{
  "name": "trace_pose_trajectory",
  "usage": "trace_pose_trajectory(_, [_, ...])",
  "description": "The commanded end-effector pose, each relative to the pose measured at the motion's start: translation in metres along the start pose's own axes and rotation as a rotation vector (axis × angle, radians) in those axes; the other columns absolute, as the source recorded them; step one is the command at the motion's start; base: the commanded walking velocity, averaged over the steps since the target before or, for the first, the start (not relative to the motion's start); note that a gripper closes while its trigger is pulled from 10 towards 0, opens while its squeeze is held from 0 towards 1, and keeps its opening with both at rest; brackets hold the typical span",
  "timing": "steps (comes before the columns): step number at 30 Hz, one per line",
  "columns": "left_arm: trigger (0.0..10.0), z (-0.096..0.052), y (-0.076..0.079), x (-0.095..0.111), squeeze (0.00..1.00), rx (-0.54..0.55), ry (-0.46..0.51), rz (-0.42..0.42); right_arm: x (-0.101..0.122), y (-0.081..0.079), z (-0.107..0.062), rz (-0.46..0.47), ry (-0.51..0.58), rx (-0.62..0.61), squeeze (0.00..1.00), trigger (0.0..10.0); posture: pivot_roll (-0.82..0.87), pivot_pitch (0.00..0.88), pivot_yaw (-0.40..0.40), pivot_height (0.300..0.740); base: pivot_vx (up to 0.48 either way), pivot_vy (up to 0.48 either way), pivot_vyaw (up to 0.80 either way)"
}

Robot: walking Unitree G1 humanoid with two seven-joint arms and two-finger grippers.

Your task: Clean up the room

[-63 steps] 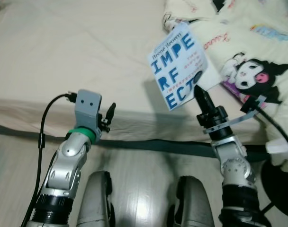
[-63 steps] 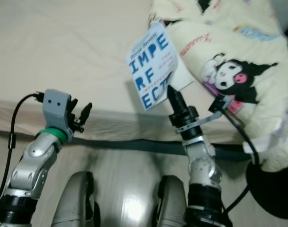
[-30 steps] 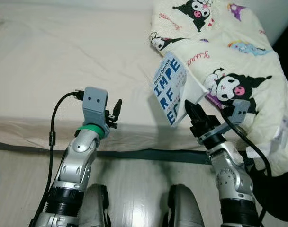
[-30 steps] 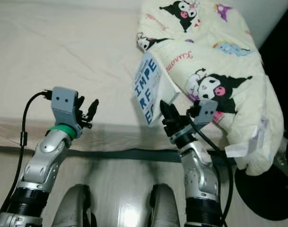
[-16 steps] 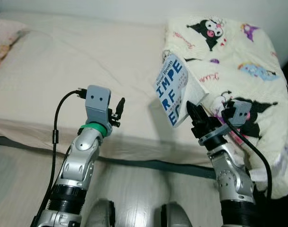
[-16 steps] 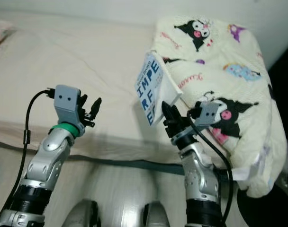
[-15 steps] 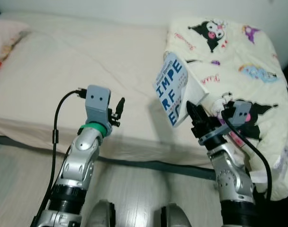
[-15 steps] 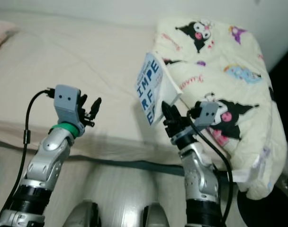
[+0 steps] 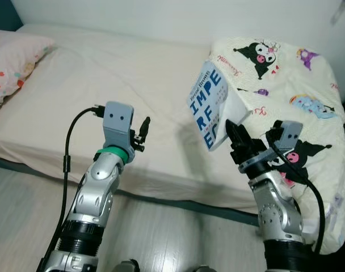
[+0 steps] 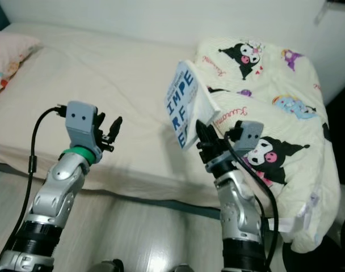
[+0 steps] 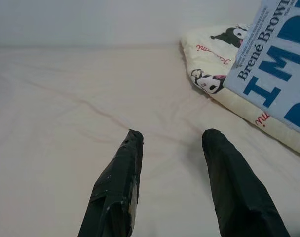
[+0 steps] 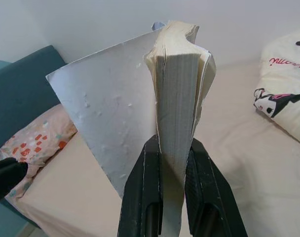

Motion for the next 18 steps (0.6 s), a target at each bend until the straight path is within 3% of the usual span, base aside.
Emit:
trace_pose_trajectory(1, [10.0, -0.001, 0.004, -0.005, 0.00, -0.015, -0.014, 0.005, 0.000, -0.004, 0.000, -0.021, 0.013, 0.016, 0.00, 10.0, 0.01, 0.066, 0.047, 0.724, 0.000, 0.000, 0.00])
trace_pose_trajectory(10, [10.0, -0.004, -0.002, -0.020, 0.00, 0.000, -0.048, 0.008, -0.018, -0.006, 0.000, -0.056, -0.031, 0.016, 0.00, 10.0, 0.01, 0.057, 0.039, 0.724, 0.000, 0.000, 0.00])
trace_pose_trajectory(13, [10.0, -0.008, -0.002, -0.034, 0.00, 0.004, -0.080, 0.037, -0.032, 0.003, -0.001, -0.082, -0.055, -0.029, 0.00, 10.0, 0.00, 0.049, 0.041, 0.724, 0.000, 0.000, 0.00])
trace_pose_trajectory(18, [10.0, -0.008, 0.001, -0.035, 0.00, -0.007, -0.079, 0.045, -0.034, 0.003, 0.000, -0.077, -0.052, -0.037, 0.00, 10.0, 0.00, 0.049, 0.044, 0.724, 0.000, 0.000, 0.00])
Point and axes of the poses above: a point about 5 cm out from each wrist's last joint towards the gripper, its own z axis pointing out of the wrist towards the gripper, its own x axis along the axis of the wrist's last joint, y = z × x, the point moved 6 cm from there along z, pointing out of the wrist towards the gripper, and after that the axes turned 15 degrees about z, right-handed, at the moved point
